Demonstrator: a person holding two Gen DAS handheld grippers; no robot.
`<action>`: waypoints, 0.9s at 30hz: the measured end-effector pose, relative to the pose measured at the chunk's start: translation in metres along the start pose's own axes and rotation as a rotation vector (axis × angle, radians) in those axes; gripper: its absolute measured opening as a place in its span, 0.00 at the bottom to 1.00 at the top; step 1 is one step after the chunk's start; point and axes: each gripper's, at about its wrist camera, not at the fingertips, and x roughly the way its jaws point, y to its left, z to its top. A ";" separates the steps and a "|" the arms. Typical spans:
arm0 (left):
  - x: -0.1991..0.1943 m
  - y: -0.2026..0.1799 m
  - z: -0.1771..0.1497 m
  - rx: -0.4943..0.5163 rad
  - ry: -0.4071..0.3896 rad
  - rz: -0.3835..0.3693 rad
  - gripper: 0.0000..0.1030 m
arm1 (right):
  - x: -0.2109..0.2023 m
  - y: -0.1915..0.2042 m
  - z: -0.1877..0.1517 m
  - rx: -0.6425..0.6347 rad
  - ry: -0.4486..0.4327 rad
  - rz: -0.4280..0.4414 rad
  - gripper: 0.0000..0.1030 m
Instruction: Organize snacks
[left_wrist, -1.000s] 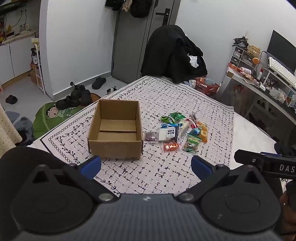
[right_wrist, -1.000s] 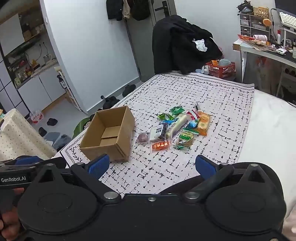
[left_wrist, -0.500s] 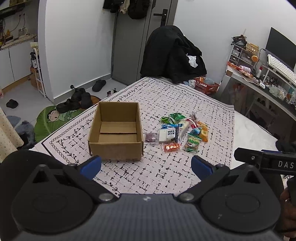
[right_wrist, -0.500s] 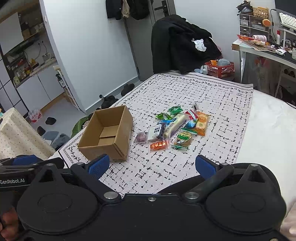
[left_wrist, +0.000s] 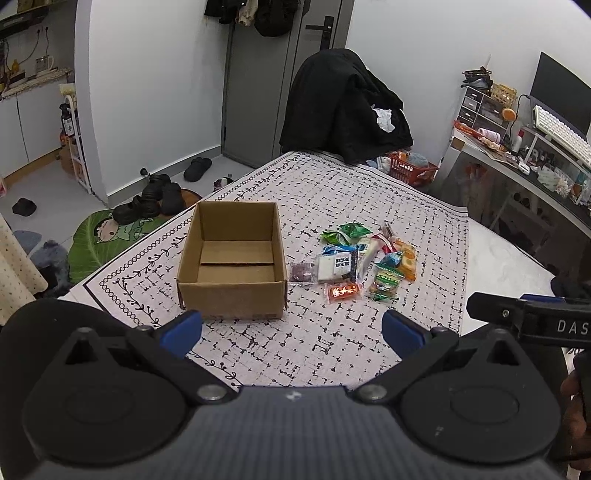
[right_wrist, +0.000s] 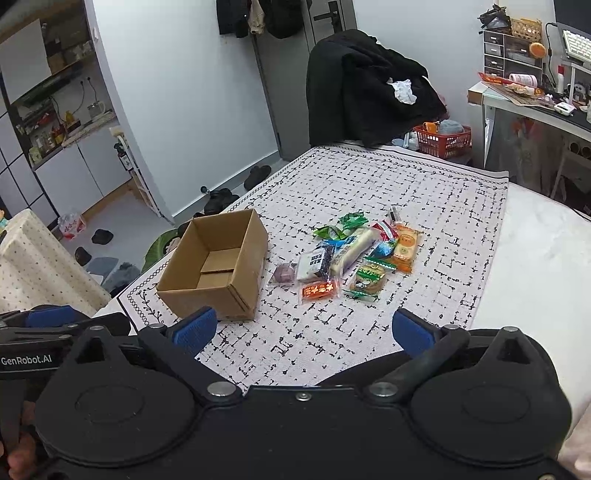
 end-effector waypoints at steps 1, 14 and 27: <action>0.000 0.000 0.000 0.001 -0.001 0.001 1.00 | 0.000 0.000 0.000 -0.001 0.000 -0.001 1.00; -0.001 0.000 0.001 0.006 -0.001 -0.001 1.00 | 0.000 0.003 0.003 -0.011 0.008 0.001 1.00; -0.001 0.000 0.003 0.002 0.006 -0.002 1.00 | 0.000 0.003 0.005 -0.009 0.004 0.008 1.00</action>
